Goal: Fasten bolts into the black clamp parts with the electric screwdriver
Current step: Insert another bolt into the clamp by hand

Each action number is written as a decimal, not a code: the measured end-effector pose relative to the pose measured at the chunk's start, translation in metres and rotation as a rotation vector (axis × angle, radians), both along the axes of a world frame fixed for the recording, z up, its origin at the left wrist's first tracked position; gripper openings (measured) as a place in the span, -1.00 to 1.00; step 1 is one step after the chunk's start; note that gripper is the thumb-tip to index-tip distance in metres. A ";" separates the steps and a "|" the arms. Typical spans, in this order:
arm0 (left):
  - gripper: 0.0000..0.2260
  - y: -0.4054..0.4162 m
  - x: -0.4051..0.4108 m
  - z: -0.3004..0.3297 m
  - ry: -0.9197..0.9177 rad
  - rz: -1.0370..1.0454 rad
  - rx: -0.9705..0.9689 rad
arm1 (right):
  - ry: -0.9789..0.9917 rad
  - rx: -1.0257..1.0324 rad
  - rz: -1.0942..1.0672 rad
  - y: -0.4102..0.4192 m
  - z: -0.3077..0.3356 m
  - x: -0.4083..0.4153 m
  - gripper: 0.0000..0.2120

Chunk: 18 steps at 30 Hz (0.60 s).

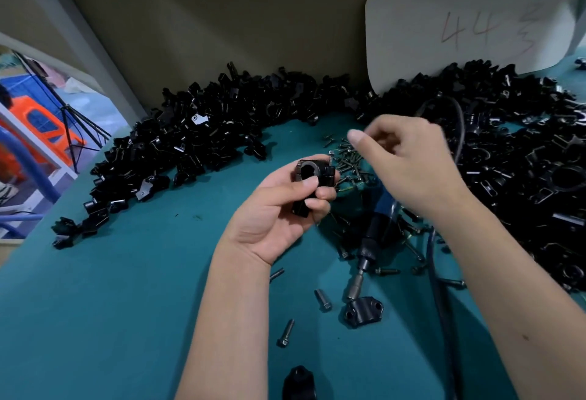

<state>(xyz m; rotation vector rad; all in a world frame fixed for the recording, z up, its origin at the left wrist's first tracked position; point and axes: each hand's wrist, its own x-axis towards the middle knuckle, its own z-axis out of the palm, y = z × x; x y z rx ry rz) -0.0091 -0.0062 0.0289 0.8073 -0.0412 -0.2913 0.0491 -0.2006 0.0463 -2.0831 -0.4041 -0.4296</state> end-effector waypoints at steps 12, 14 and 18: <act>-0.77 0.000 0.003 -0.005 -0.021 -0.056 0.059 | 0.222 0.189 0.445 0.002 0.006 -0.009 -0.91; -0.76 -0.001 0.004 -0.005 -0.015 -0.053 0.048 | 0.237 0.288 0.457 0.004 0.006 -0.010 -0.92; -0.75 -0.002 0.004 -0.003 0.017 -0.010 0.060 | 0.293 0.571 0.394 0.003 0.011 -0.008 -0.86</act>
